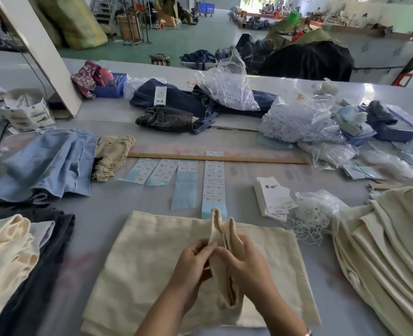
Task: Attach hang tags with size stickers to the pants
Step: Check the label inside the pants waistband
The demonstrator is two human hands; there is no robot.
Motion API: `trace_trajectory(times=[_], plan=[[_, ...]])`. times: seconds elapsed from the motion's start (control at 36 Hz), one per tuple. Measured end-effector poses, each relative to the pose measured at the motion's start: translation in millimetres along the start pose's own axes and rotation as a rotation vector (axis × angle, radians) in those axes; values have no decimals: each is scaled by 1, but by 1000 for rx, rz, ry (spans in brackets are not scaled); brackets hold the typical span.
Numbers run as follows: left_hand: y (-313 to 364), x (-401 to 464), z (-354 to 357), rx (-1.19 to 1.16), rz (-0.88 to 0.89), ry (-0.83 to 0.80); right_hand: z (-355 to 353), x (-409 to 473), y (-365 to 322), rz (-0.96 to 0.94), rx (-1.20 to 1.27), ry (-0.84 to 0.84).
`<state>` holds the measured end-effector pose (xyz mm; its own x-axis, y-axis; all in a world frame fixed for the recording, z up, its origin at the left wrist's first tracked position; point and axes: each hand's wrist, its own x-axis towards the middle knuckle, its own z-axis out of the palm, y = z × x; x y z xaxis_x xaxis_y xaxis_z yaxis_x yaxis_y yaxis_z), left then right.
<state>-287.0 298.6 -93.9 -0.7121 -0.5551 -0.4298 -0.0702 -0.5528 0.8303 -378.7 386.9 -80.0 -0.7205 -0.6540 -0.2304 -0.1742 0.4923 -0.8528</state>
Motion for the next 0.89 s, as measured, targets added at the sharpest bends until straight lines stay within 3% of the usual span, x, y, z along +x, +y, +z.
trace_trajectory(times=[0.17,0.31,0.42,0.5,0.61,0.72,0.89], plan=[[5,-4,6,-118,13,-27,-5,5,-3,-24,52,52],[5,-2,5,-222,23,34,-14,1,-2,68,522,-1],[11,-2,5,-252,31,115,-18,-3,-5,111,710,-7],[15,-6,9,-179,13,95,-15,-6,-8,63,558,0],[18,-8,11,-18,63,-5,-12,-16,-17,-88,295,-132],[21,-6,10,107,125,32,-6,-20,-21,-204,50,-176],[19,-9,5,-4,118,-20,-11,-17,-22,-183,142,-71]])
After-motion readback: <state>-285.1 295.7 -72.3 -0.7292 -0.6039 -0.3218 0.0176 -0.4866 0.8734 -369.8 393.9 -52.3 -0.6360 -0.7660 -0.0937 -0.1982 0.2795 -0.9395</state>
